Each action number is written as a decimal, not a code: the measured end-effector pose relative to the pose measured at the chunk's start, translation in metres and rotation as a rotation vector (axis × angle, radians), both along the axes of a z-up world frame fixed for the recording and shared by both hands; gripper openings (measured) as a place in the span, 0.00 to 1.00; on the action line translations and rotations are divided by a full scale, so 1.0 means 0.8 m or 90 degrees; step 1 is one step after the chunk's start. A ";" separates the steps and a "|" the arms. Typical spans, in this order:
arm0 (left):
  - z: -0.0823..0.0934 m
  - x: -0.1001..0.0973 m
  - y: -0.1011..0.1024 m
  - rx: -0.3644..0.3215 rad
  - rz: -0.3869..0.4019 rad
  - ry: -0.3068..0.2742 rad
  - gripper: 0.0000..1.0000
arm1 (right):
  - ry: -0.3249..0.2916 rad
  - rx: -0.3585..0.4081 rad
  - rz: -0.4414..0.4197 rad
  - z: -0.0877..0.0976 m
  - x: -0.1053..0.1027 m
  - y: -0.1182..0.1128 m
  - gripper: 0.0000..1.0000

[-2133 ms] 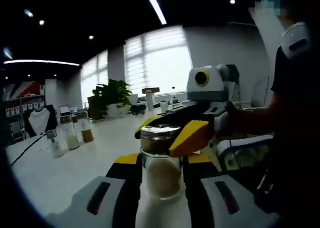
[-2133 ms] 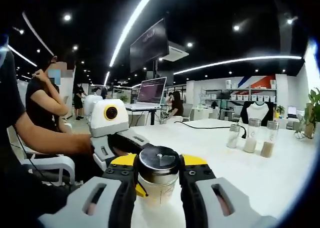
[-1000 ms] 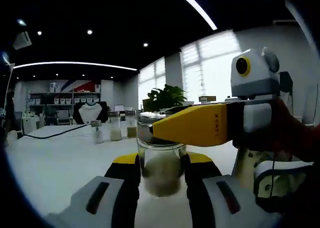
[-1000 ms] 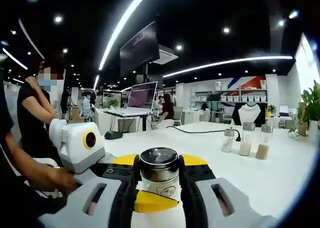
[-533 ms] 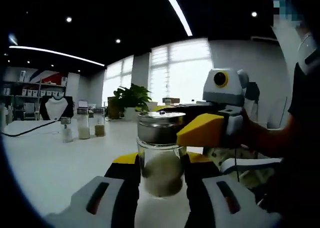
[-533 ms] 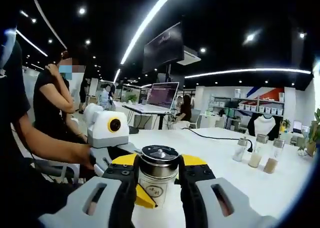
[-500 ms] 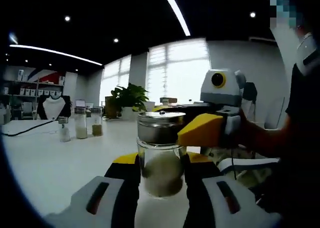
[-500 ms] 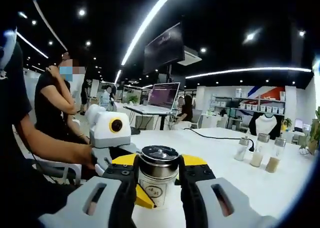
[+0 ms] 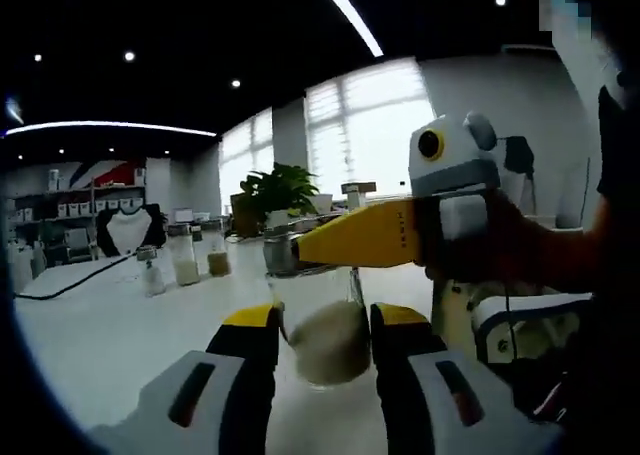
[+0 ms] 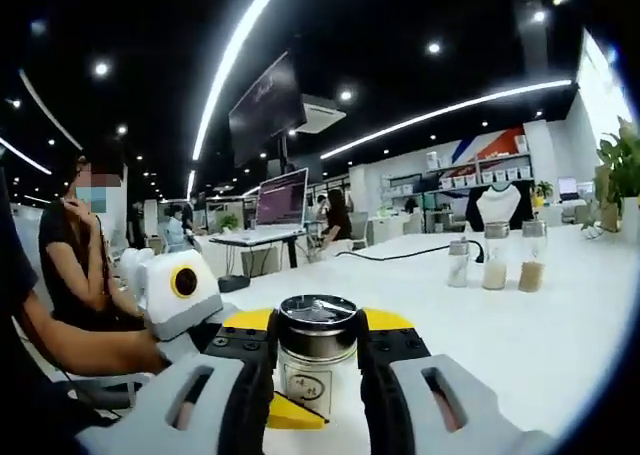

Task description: Rotate the seasoning bottle until the label or dispensing opening points toward the visible target arrow and the bottle remains upright within the marked orientation range

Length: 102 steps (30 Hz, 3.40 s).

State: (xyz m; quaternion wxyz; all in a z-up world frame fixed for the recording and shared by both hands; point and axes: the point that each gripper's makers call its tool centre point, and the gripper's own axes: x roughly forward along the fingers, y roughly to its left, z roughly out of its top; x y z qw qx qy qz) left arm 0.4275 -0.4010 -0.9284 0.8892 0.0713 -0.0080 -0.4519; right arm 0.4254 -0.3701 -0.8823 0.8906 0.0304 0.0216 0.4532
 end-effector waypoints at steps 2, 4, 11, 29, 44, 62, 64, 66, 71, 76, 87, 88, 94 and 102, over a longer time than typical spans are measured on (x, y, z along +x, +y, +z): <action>-0.002 0.008 -0.003 -0.016 0.027 0.018 0.40 | 0.007 -0.005 -0.024 -0.003 0.006 -0.001 0.29; -0.005 0.014 -0.003 -0.021 0.044 0.030 0.40 | 0.008 -0.005 -0.037 -0.005 0.009 -0.001 0.29; 0.000 0.012 0.003 -0.056 -0.014 0.054 0.36 | -0.009 0.018 0.060 0.004 -0.007 0.002 0.29; 0.006 -0.005 0.005 -0.020 -0.101 0.026 0.37 | -0.011 -0.032 0.065 -0.003 -0.006 0.001 0.28; -0.009 0.027 0.031 0.015 0.086 0.027 0.37 | 0.037 -0.021 0.049 -0.006 0.005 0.023 0.29; -0.013 0.026 0.045 0.024 0.020 0.056 0.36 | 0.049 -0.082 0.099 -0.022 0.014 0.047 0.29; -0.011 0.029 0.048 0.018 0.026 0.053 0.36 | 0.031 -0.087 0.089 -0.018 0.014 0.048 0.29; -0.011 0.030 0.049 0.008 0.028 0.062 0.36 | 0.026 -0.095 0.085 -0.017 0.015 0.051 0.29; -0.013 0.032 0.057 -0.013 0.047 0.075 0.40 | 0.030 -0.100 0.090 -0.022 0.023 0.060 0.29; -0.016 0.034 0.070 -0.004 0.094 0.083 0.52 | 0.044 -0.098 0.084 -0.027 0.036 0.066 0.29; -0.024 0.033 0.082 -0.005 0.164 0.090 0.86 | 0.041 -0.104 0.080 -0.037 0.065 0.082 0.29; -0.024 0.034 0.083 -0.006 0.169 0.090 0.88 | 0.043 -0.102 0.080 -0.037 0.068 0.082 0.29; -0.027 0.036 0.086 -0.022 0.181 0.109 0.98 | 0.039 -0.101 0.076 -0.040 0.082 0.086 0.29; -0.027 0.034 0.086 -0.008 0.180 0.095 1.00 | 0.013 -0.117 0.058 -0.042 0.110 0.087 0.29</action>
